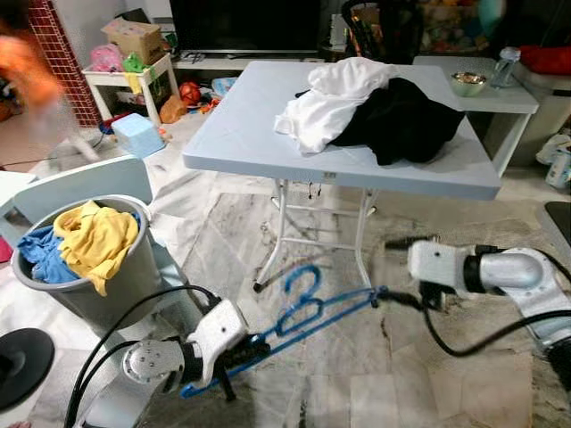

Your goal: Hang hanger

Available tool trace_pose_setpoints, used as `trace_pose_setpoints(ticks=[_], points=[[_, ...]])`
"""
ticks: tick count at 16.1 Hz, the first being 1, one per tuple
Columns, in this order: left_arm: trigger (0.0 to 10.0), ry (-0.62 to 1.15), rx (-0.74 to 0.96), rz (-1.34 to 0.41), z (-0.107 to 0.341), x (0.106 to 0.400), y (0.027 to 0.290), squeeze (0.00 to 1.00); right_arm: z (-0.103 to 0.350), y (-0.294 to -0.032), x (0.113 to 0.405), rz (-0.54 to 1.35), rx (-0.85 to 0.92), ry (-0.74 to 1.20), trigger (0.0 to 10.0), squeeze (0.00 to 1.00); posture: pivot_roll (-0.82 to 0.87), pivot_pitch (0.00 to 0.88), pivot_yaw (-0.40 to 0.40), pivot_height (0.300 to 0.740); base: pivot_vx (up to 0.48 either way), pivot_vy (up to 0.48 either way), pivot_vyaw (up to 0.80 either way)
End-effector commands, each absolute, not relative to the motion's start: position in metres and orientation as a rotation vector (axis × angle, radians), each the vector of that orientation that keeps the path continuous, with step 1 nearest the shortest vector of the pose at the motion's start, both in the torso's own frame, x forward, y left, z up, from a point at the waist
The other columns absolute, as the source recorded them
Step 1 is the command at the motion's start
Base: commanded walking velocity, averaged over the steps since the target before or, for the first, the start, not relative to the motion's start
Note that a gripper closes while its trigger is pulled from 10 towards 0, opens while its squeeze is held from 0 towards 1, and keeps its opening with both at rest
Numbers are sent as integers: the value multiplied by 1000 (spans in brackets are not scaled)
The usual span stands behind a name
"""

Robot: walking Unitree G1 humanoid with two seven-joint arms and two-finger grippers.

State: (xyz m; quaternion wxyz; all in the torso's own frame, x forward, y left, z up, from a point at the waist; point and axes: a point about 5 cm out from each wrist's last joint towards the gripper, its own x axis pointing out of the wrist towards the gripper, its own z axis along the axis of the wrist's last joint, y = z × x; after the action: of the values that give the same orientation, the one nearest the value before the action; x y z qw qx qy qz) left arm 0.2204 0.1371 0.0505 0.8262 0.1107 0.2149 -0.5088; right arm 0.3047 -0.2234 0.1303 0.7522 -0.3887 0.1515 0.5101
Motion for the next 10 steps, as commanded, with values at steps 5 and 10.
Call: trace_pose_setpoints(ticks=[5,10], points=[[10000,381,326,-1235,56,226,127,0,137,-219,300,1359,-903,431,10000,0,-116,0,51,740,0,0,0],[10000,334,354,-1301,57,227,118,0,130,-214,293,1520,-899,542,0,0,-125,0,67,740,0,0,0]])
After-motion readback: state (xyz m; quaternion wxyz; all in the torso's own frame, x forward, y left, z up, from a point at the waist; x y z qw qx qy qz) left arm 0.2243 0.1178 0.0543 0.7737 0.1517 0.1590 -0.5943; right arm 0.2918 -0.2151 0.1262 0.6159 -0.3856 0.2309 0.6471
